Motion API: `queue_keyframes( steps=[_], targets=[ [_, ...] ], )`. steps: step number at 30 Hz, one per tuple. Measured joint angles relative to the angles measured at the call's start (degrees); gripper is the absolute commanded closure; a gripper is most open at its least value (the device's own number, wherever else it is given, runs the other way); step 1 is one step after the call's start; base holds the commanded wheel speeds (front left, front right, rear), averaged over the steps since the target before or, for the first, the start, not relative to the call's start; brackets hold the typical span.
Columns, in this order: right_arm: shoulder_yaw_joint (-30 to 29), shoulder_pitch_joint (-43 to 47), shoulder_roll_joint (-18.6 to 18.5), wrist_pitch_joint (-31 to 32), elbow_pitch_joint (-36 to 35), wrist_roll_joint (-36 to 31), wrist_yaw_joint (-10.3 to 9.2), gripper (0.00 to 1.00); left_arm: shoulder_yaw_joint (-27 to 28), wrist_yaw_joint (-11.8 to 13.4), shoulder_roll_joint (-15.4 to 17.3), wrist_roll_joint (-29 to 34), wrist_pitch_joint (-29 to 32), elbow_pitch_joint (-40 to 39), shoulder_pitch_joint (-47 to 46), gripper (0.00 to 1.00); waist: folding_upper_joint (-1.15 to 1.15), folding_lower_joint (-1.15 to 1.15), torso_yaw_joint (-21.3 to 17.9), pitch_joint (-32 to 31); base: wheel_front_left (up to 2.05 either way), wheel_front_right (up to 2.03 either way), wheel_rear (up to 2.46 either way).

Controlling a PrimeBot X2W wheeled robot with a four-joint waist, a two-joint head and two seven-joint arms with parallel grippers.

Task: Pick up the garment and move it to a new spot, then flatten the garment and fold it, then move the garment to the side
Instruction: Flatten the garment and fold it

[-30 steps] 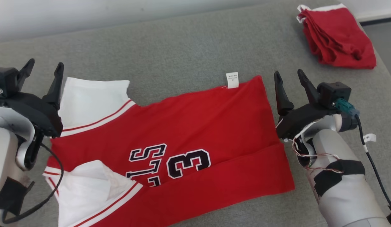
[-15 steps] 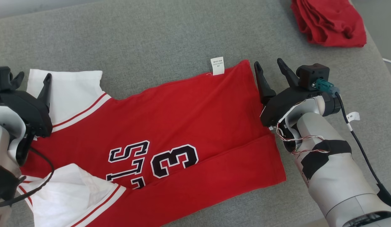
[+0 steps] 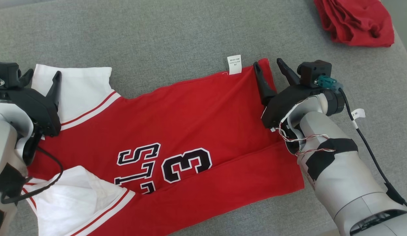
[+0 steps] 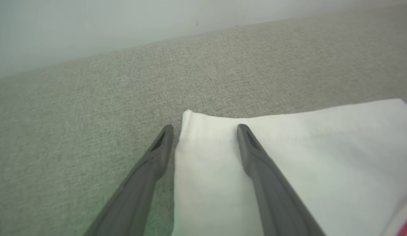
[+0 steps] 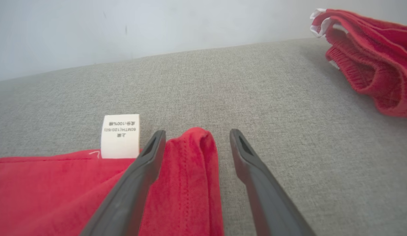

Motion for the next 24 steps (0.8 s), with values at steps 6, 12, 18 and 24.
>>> queue_keyframes(
  steps=[6,12,18,24],
  targets=[
    [2.2,-2.1,0.6,1.9,2.0,2.2,0.00,0.48,-2.2,0.0,-0.3,-2.6,0.6,1.1,-1.9,0.00,0.00,0.00,0.4,1.0,0.00,0.00,0.00],
    [3.8,-3.1,0.4,1.1,2.7,3.8,0.00,1.00,-4.2,0.0,-0.6,-6.0,0.3,0.7,-2.6,1.00,0.00,0.00,1.0,1.1,0.00,0.00,0.00],
    [4.8,-3.3,-1.7,-0.7,3.1,5.3,0.00,1.00,-5.8,0.0,-0.6,-7.9,-5.1,-0.7,-2.8,1.00,0.00,0.00,1.6,-1.4,0.00,0.00,0.00],
    [6.2,-1.9,-2.2,-1.2,2.6,7.7,0.00,1.00,-7.3,0.0,-0.3,-10.0,-9.7,-2.9,-2.2,1.00,0.00,0.00,2.5,-4.1,0.00,0.00,0.00]
  ],
)
